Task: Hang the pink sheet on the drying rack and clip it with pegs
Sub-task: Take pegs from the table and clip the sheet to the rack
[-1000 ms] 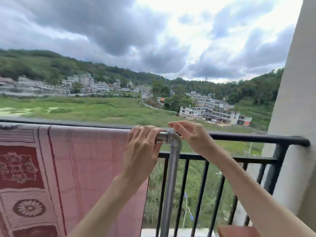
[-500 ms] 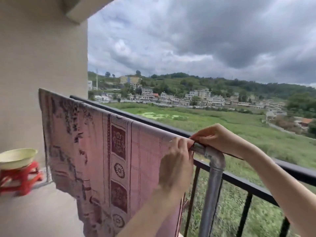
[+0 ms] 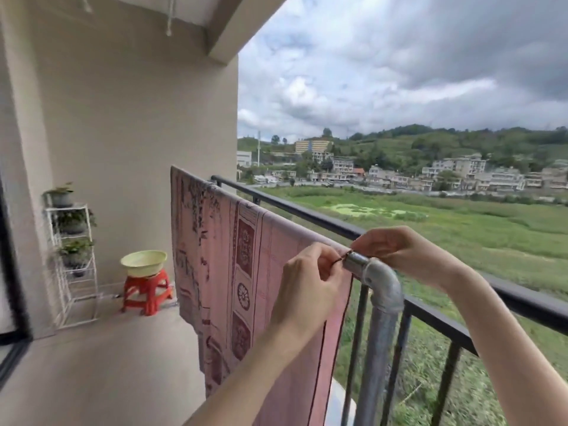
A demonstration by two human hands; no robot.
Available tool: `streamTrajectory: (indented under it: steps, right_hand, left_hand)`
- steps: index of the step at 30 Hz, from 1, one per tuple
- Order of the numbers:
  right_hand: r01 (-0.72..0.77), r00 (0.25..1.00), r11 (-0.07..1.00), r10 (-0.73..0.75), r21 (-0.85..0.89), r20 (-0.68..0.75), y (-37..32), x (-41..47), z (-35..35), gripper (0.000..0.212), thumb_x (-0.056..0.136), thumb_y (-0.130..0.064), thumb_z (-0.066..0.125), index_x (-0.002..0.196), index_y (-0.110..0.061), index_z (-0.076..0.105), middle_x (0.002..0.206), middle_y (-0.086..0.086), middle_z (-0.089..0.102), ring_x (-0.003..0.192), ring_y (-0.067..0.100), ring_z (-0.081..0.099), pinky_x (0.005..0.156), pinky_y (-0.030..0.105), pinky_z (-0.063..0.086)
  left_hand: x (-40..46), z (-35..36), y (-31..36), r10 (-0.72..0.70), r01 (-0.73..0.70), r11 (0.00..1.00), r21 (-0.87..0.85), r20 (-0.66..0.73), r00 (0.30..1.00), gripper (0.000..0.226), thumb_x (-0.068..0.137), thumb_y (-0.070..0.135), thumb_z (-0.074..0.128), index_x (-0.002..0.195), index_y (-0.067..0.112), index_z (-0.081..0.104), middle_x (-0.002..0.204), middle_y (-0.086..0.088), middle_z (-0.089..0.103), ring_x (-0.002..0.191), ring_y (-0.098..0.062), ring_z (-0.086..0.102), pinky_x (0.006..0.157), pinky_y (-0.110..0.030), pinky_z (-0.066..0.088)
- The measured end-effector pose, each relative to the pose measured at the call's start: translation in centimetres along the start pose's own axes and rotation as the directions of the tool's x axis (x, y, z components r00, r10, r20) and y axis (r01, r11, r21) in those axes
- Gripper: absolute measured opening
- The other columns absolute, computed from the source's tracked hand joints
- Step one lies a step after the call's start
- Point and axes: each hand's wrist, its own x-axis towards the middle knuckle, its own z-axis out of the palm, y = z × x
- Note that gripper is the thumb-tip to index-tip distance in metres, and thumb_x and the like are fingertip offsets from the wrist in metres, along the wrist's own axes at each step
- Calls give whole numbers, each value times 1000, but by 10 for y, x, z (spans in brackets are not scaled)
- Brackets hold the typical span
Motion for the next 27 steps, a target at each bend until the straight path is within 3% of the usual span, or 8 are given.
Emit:
streamTrajectory:
  steps: [4, 7, 10, 14, 17, 21, 27]
  right_hand:
    - [83, 996, 992, -79, -92, 47, 14, 5, 2, 26, 82, 10, 60, 89, -14, 67, 87, 2, 72, 78, 9, 66, 77, 23, 53]
    - [116, 993, 989, -114, -91, 21, 26, 9, 7, 19, 82, 2, 64, 85, -16, 68, 79, -1, 72, 70, 6, 64, 69, 23, 50]
    - [160, 985, 986, -162, -46, -56, 34, 11, 13, 9, 80, -5, 67, 80, -13, 69, 75, -1, 71, 64, 4, 61, 64, 21, 47]
    - [222, 967, 975, -222, -13, -127, 39, 13, 16, 3, 78, -8, 70, 78, -12, 71, 69, -8, 69, 58, -10, 57, 57, 8, 42]
    - [247, 954, 969, -243, 2, -176, 42, 13, 16, 9, 80, -3, 67, 81, -10, 72, 73, -4, 69, 64, -7, 58, 57, 4, 40]
    - [285, 935, 957, -267, 47, -236, 44, 8, 15, 6, 81, -6, 66, 81, -11, 71, 75, -2, 69, 71, 6, 64, 64, 16, 48]
    - [388, 888, 915, -338, 112, -311, 43, -11, 2, 12, 84, -8, 63, 80, -18, 66, 71, -10, 66, 63, 0, 60, 66, 21, 51]
  left_hand:
    - [-5, 8, 8, -16, 25, 997, 78, -117, 993, 14, 85, 12, 61, 81, 25, 61, 72, 12, 63, 70, 3, 58, 61, -4, 41]
    - [-8, 16, 12, -22, 46, 990, 131, -182, 983, 13, 87, 15, 61, 85, 27, 61, 81, 11, 66, 74, 0, 60, 68, -10, 46]
    - [-9, 22, 15, -31, 76, 981, 179, -241, 970, 14, 87, 13, 61, 85, 27, 59, 81, 11, 65, 78, 0, 59, 67, -5, 42]
    - [-8, 25, 19, -56, 118, 967, 224, -266, 962, 14, 86, 11, 61, 82, 25, 60, 77, 12, 64, 75, 2, 58, 64, -3, 40]
    - [-8, 27, 23, -46, 128, 953, 275, -285, 957, 15, 86, 11, 61, 80, 25, 60, 73, 15, 61, 70, 6, 57, 63, -2, 38]
    - [-11, 32, 29, -50, 146, 946, 291, -313, 949, 14, 86, 12, 61, 80, 24, 60, 72, 16, 61, 69, 9, 56, 62, -1, 39]
    - [-16, 38, 49, 8, 100, 952, 289, -350, 937, 14, 86, 13, 62, 79, 26, 61, 72, 15, 62, 67, 6, 57, 62, -3, 40]
